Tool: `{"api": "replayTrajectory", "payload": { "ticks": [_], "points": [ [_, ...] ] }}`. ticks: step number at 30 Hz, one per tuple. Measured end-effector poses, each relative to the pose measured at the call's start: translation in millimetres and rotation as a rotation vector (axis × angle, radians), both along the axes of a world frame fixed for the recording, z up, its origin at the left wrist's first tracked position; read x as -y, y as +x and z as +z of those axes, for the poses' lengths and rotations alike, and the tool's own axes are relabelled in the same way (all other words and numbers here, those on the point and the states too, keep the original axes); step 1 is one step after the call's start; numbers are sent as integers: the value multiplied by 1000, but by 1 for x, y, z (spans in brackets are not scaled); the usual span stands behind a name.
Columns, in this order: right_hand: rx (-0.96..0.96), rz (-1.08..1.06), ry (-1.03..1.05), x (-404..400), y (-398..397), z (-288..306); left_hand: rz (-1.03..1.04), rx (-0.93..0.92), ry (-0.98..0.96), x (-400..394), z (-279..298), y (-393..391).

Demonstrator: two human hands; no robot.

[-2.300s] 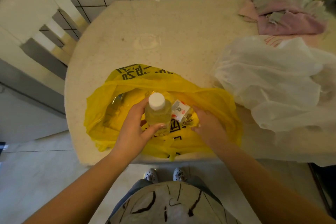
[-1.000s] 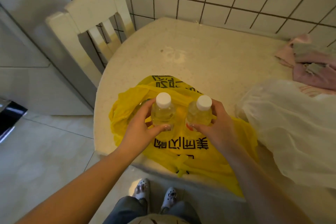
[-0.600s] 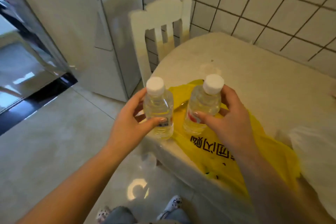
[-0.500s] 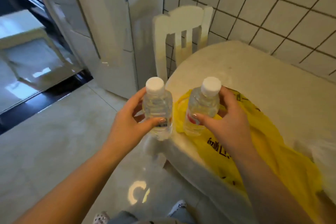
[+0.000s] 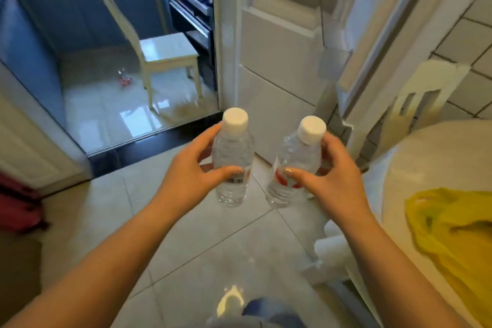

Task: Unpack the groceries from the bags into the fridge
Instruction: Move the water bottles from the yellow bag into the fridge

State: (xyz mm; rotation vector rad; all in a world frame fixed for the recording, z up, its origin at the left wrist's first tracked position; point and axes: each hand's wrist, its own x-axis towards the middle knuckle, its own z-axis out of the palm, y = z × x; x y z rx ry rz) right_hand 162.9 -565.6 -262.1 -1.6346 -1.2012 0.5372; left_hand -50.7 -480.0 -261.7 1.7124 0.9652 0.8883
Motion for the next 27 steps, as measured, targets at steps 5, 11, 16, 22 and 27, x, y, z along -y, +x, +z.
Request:
{"api": "replayTrajectory", "payload": {
  "ticks": [5,11,16,22,27],
  "points": [
    [30,90,18,-72,-33,12,74,-8,30,-64,6,-36],
    [17,107,53,-176,-35,18,80,48,40,-162,10,-34],
    [0,63,97,-283,-14,25,53,67,63,-270,22,-5],
    [-5,3,154,-398,25,59,15,92,79,-395,53,45],
    [23,-96,207,-473,65,83,-61,111,93,-486,74,97]
  ]
}}
